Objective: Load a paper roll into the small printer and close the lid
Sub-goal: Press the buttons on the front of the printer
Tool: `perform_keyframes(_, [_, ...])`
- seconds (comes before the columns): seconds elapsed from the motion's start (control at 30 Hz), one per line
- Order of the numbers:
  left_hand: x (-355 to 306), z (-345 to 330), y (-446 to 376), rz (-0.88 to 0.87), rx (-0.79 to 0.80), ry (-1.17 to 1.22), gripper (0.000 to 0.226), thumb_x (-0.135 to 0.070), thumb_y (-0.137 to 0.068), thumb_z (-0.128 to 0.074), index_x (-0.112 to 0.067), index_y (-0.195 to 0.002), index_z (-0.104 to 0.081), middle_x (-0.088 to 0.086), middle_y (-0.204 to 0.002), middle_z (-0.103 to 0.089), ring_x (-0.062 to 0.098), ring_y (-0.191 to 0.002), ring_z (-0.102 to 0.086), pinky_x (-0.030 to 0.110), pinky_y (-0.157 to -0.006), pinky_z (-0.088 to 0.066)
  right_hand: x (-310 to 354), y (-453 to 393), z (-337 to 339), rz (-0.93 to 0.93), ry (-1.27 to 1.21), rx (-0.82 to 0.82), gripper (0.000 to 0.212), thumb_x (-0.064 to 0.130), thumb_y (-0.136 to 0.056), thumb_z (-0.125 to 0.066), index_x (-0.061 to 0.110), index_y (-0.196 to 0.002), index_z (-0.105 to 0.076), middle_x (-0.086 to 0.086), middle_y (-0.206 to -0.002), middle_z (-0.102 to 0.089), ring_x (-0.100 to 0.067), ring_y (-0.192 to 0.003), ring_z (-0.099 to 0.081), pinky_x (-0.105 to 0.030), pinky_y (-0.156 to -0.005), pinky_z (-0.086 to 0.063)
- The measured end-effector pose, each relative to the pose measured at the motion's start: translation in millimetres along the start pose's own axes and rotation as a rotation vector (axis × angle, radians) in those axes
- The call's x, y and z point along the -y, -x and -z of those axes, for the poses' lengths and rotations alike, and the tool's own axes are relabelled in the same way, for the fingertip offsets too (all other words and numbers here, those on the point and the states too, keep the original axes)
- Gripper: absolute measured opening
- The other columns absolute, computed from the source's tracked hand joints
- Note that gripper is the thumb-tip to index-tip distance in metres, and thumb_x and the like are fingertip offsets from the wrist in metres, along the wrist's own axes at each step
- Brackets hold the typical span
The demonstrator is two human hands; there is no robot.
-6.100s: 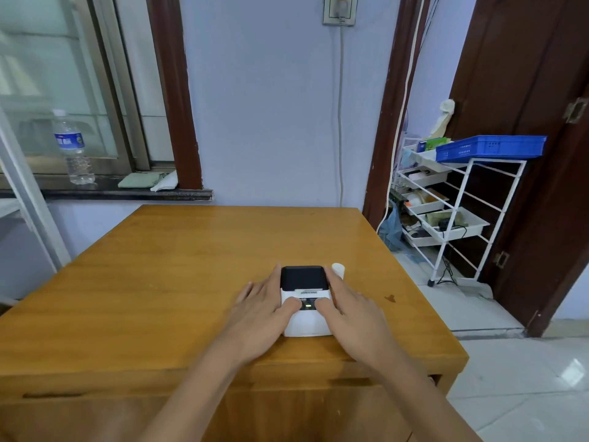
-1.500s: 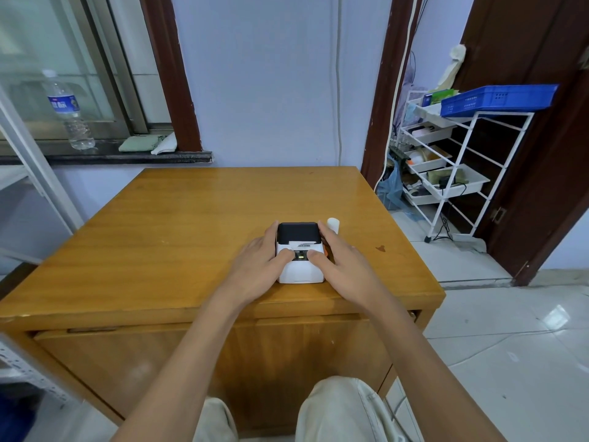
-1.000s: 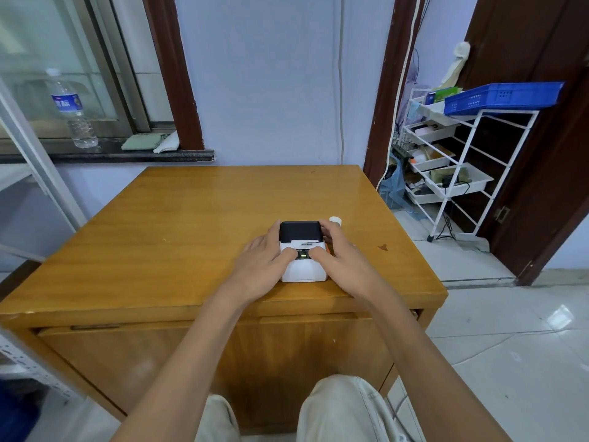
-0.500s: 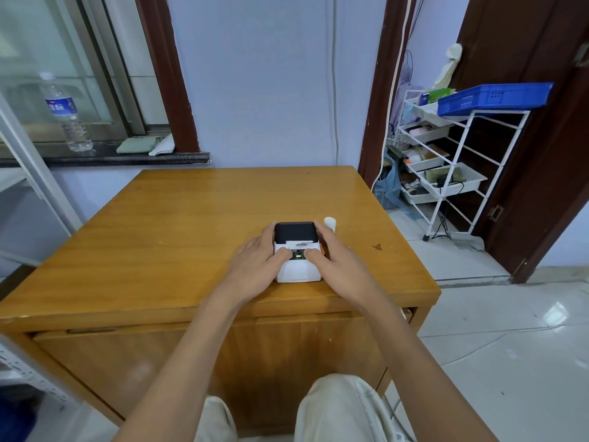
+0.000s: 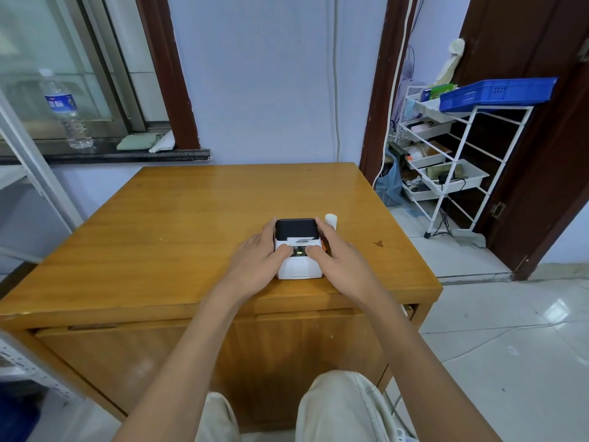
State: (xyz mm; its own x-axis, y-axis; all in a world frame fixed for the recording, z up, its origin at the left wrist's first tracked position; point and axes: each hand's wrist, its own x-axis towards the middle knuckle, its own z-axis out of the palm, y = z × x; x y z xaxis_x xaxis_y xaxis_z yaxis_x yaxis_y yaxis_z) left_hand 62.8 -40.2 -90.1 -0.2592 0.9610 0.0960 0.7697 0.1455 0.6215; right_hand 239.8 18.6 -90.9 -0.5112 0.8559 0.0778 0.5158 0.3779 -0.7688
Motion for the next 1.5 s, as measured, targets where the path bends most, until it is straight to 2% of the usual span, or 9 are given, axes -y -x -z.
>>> perform_keyframes(0.1, [-0.4, -0.1, -0.2, -0.001, -0.009, -0.002, 0.070, -0.039, -0.101, -0.041, -0.026, -0.164, -0.014, 0.001, -0.160, -0.043, 0.022, -0.143, -0.038, 0.038, -0.107, -0.034, -0.6, -0.3, -0.3, 0.003, 0.004, 0.001, 0.071, 0.050, -0.099, -0.044, 0.040, -0.165, -0.019, 0.015, -0.154, -0.052, -0.016, -0.129, -0.055, -0.047, -0.109, -0.047])
perform_keyframes(0.23, [-0.5, -0.8, -1.0, -0.007, -0.013, 0.000, 0.069, -0.037, -0.102, -0.042, -0.024, -0.164, -0.015, 0.001, -0.159, -0.044, 0.022, -0.142, -0.040, 0.033, -0.098, -0.033, -0.8, -0.4, -0.5, 0.002, 0.008, -0.002, 0.070, 0.049, -0.100, -0.044, 0.039, -0.165, -0.019, 0.015, -0.149, -0.055, -0.015, -0.126, -0.056, -0.046, -0.109, -0.047])
perform_keyframes(0.57, [-1.2, 0.4, 0.9, -0.017, -0.003, 0.005, 0.069, -0.038, -0.101, -0.040, -0.026, -0.164, -0.015, 0.001, -0.159, -0.044, 0.022, -0.141, -0.039, 0.041, -0.110, -0.035, 0.7, -0.3, -0.3, 0.013, 0.000, -0.008, 0.069, 0.047, -0.100, -0.045, 0.040, -0.164, -0.021, 0.012, -0.129, -0.064, -0.014, -0.111, -0.061, -0.047, -0.101, -0.052])
perform_keyframes(0.8, [-0.3, 0.5, 0.7, -0.014, -0.004, 0.006, 0.070, -0.040, -0.100, -0.040, -0.026, -0.163, -0.015, 0.000, -0.157, -0.046, 0.021, -0.138, -0.042, 0.041, -0.108, -0.037, 0.9, 0.8, -0.3, 0.024, 0.000, -0.006, 0.069, 0.048, -0.100, -0.044, 0.040, -0.164, -0.021, 0.013, -0.133, -0.063, -0.015, -0.112, -0.061, -0.047, -0.101, -0.051])
perform_keyframes(1.13, [0.6, 0.5, 1.1, -0.014, 0.004, 0.014, 0.070, -0.041, -0.101, -0.040, -0.026, -0.164, -0.014, 0.000, -0.158, -0.044, 0.021, -0.141, -0.040, 0.039, -0.107, -0.036, -0.6, -0.4, -0.7, 0.021, 0.009, -0.008, 0.071, 0.050, -0.099, -0.043, 0.037, -0.165, -0.019, 0.013, -0.155, -0.052, -0.016, -0.130, -0.055, -0.046, -0.108, -0.047])
perform_keyframes(1.33, [-0.1, 1.4, 1.9, -0.008, 0.018, 0.023, 0.079, -0.050, -0.092, -0.035, -0.026, -0.164, -0.015, 0.000, -0.158, -0.046, 0.022, -0.141, -0.041, 0.042, -0.109, -0.036, -1.9, -1.0, -0.6, 0.020, 0.011, -0.009, 0.069, 0.047, -0.102, -0.045, 0.037, -0.165, -0.019, 0.014, -0.156, -0.051, -0.015, -0.132, -0.053, -0.046, -0.110, -0.046])
perform_keyframes(1.5, [-0.5, 1.9, 1.6, 0.002, 0.025, 0.031, 0.079, -0.049, -0.093, -0.036, -0.025, -0.165, -0.014, 0.000, -0.160, -0.043, 0.022, -0.143, -0.038, 0.044, -0.114, -0.034, -2.4, -0.6, -1.6, 0.010, 0.002, -0.006, 0.074, 0.055, -0.095, -0.042, 0.041, -0.164, -0.019, 0.016, -0.154, -0.051, -0.016, -0.132, -0.053, -0.048, -0.111, -0.045])
